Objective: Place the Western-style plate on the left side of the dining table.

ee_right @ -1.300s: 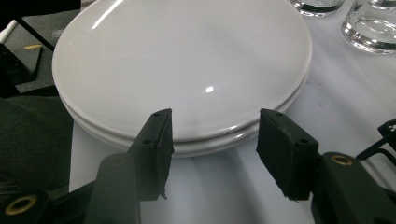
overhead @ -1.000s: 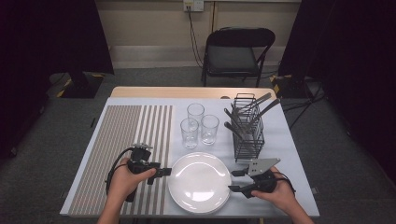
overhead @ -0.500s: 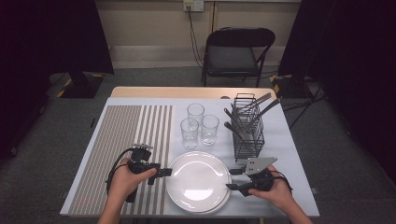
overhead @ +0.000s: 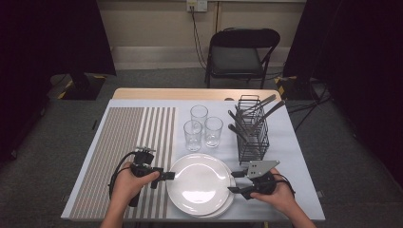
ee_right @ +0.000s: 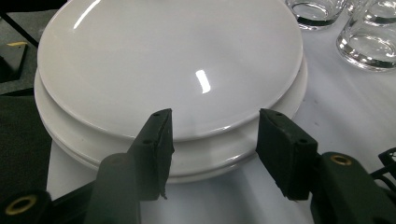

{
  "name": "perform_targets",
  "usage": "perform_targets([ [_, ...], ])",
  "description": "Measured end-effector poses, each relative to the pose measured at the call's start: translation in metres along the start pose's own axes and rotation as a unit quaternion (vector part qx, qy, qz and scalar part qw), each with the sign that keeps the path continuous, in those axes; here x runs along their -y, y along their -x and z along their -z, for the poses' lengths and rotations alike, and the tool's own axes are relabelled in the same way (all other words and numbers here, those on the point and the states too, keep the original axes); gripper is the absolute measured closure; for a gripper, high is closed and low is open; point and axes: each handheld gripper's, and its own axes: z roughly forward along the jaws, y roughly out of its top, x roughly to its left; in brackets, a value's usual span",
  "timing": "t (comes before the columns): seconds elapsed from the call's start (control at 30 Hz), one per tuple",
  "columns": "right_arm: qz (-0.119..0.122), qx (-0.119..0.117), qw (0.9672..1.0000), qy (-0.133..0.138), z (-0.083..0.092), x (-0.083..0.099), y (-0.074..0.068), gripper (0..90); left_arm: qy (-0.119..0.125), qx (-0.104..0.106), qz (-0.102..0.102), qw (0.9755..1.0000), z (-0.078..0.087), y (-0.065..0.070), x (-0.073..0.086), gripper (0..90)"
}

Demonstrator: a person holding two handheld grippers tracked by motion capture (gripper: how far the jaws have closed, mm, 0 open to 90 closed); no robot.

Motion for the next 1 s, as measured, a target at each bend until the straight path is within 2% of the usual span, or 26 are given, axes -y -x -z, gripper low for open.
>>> perform_targets([
  [0.37, 0.009, 0.001, 1.0, -0.001, -0.0067, -0.0046, -0.0008, 46.2, -0.003, 0.004, 0.013, 0.9999, -0.0013, -0.0028, 0.0045, 39.1],
  [0.43, 0.012, 0.0, 0.9999, -0.001, -0.0076, -0.0055, -0.001, 46.2, -0.001, 0.008, 0.022, 0.9997, -0.0014, -0.0023, 0.0048, 39.8],
  [0.73, 0.013, 0.0, 0.9999, -0.002, -0.0087, -0.0066, -0.001, 46.0, -0.003, 0.007, 0.022, 0.9997, -0.0029, -0.0028, 0.004, 43.0],
  [0.8, 0.014, 0.0, 0.9999, -0.003, -0.0089, -0.0069, -0.0009, 46.0, -0.009, 0.011, 0.029, 0.9995, -0.0045, -0.0029, 0.0035, 44.9],
  [1.0, 0.016, -0.001, 0.9999, -0.004, -0.0095, -0.0076, -0.0007, 46.0, -0.004, 0.012, 0.04, 0.9991, -0.0044, -0.0041, 0.0, 48.8],
])
